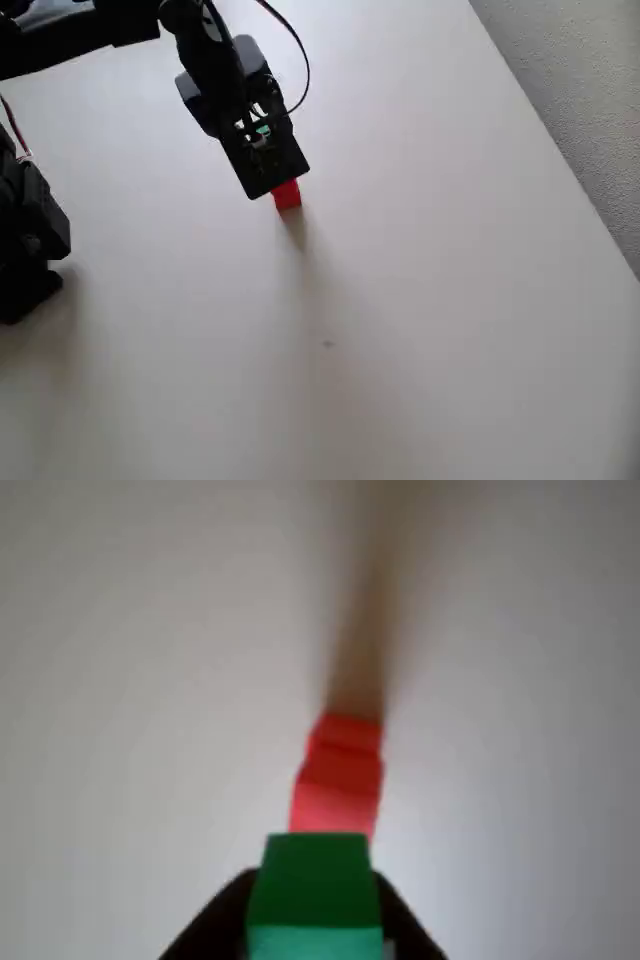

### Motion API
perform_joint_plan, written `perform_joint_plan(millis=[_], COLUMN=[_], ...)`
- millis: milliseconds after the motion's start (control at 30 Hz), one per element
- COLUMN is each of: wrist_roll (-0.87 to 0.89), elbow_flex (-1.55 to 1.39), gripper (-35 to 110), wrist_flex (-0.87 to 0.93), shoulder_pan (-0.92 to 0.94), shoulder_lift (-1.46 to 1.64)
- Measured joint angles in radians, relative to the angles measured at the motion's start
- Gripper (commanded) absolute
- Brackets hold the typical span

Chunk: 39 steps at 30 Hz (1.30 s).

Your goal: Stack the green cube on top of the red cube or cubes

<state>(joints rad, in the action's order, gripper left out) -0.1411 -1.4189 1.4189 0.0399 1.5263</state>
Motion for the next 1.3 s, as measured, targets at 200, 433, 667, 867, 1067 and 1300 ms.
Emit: perform_joint_plan(millis=[200,433,667,867,1067,1300], wrist_roll=[-0.009,-0.011,-0.012,-0.023,-0.035,-0.046], elbow_flex=[0.000,0.000,0.000,0.000,0.000,0.000], gripper=[1,11,16,18,18,18], wrist_flex=[0.000,0.000,0.000,-0.002,0.002,0.049], shoulder_pan=[-0.002,-0.002,-0.002,-0.002,0.005,0.005], shoulder_lift=[-0.015,-0.028,-0.031,-0.032,-0.034,0.015])
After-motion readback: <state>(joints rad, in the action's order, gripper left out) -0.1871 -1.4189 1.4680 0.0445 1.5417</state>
